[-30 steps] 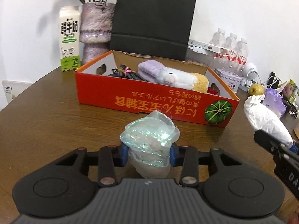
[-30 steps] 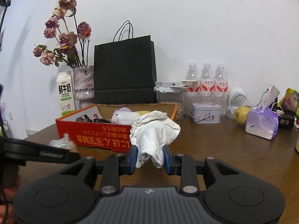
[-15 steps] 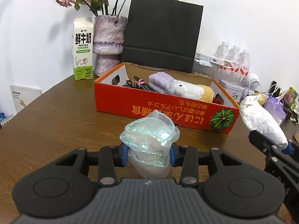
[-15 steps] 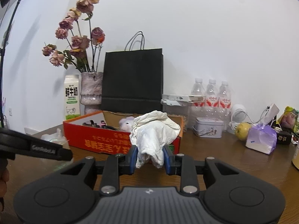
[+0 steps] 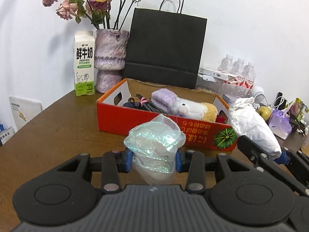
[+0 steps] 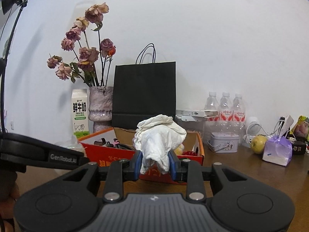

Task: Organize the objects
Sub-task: 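Carry the iridescent cup and white cloth in both grippers over the red box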

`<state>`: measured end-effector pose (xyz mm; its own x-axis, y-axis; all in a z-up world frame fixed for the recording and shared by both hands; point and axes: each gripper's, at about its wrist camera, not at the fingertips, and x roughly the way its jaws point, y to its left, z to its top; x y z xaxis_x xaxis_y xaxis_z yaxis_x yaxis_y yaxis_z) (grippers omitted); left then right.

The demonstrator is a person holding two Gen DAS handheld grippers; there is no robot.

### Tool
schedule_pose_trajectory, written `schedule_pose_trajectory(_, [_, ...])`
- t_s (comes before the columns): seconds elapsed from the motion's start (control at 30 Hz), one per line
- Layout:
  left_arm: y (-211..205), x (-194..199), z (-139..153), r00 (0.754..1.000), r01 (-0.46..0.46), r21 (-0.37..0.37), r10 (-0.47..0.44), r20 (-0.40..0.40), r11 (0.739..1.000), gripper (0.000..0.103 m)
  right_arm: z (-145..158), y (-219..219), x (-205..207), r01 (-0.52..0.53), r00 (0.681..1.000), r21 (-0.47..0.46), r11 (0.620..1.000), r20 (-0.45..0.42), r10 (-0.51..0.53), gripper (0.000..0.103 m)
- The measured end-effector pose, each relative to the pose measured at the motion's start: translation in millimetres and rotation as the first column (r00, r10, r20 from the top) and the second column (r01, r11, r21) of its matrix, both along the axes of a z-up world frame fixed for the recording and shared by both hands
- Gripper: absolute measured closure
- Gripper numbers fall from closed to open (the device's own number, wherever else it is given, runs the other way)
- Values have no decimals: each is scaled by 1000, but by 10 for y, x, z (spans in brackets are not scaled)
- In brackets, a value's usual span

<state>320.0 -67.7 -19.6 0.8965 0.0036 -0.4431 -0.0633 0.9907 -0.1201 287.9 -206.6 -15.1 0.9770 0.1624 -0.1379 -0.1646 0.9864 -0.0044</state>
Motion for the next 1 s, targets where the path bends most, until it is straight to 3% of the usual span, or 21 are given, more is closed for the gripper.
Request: schedule_pose_trajectory(1.0, [46,756,202,998,0,5,0,58,1000,63,104,155,811,-4,999,10,1000,52,4,75])
